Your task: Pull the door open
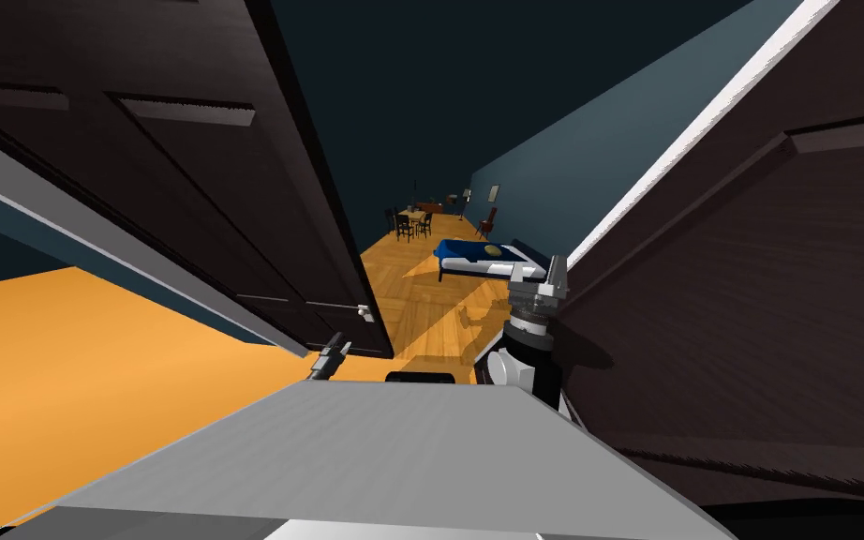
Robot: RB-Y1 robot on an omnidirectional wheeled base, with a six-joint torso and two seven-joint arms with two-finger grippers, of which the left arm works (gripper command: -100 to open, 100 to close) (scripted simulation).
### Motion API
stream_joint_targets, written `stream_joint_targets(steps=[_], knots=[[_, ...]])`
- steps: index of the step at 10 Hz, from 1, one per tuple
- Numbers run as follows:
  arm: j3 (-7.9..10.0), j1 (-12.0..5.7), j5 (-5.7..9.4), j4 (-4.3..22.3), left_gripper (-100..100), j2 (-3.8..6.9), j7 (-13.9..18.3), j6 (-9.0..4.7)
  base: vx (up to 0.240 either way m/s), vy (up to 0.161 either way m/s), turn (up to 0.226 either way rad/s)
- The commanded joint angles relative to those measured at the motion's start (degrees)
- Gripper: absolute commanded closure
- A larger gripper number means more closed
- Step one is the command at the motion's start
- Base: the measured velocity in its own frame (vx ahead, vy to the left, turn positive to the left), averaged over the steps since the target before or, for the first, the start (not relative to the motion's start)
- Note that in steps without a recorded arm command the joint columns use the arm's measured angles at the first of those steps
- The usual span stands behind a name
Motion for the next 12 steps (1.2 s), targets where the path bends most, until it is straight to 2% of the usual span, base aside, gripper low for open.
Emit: stream_joint_targets(steps=[1,6,7,8,12], knots=[[0.62,-0.64,0.60,0.9,-100,0.33,-0.3,0.28,0.188,-0.070,-0.153],[2.45,-2.26,2.39,3.4,-100,1.26,-0.9,0.98,0.197,-0.002,-0.105],[2.26,-2.12,2.20,3.4,-100,1.23,-0.9,0.64,0.075,0.003,0.030],[2.26,-2.12,2.20,3.4,100,1.23,-0.9,0.64,-0.028,-0.008,0.001],[2.26,-2.12,2.20,3.4,100,1.23,-0.9,0.64,-0.013,0.000,-0.010]])
